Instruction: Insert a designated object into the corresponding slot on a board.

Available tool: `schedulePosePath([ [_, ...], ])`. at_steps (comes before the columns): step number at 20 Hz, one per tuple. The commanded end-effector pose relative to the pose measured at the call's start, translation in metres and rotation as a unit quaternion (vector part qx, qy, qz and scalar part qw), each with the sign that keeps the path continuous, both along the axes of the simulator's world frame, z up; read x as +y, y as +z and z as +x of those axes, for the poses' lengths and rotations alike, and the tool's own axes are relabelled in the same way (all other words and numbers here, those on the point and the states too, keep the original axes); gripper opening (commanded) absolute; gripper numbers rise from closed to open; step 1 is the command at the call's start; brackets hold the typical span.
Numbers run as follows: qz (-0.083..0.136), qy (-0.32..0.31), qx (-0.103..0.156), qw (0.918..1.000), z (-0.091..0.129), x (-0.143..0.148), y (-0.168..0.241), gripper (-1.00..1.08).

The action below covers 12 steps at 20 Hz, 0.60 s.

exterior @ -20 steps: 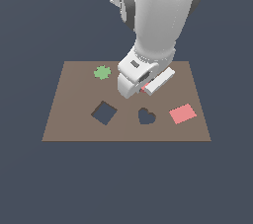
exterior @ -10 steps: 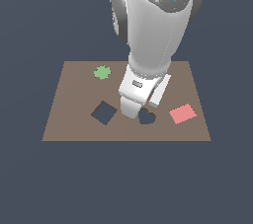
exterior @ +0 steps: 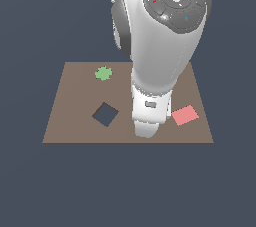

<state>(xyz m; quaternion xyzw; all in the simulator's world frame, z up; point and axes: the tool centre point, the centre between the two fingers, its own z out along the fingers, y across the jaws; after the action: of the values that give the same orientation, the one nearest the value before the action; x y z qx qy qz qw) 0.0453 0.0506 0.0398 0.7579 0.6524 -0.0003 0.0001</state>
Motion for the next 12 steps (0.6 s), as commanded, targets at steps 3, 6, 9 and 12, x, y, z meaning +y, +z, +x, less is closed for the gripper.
schedulePosePath([
  [3, 0.0, 0.053, 0.0, 0.9986, 0.012, 0.004, 0.001, -1.0],
  [6, 0.0, 0.079, 0.0, 0.9968, 0.018, 0.007, 0.001, -1.0],
  [9, 0.0, 0.1, 0.0, 0.995, 0.022, 0.009, 0.001, -1.0],
  [12, 0.0, 0.113, 0.0, 0.9936, 0.025, 0.011, 0.001, -1.0],
])
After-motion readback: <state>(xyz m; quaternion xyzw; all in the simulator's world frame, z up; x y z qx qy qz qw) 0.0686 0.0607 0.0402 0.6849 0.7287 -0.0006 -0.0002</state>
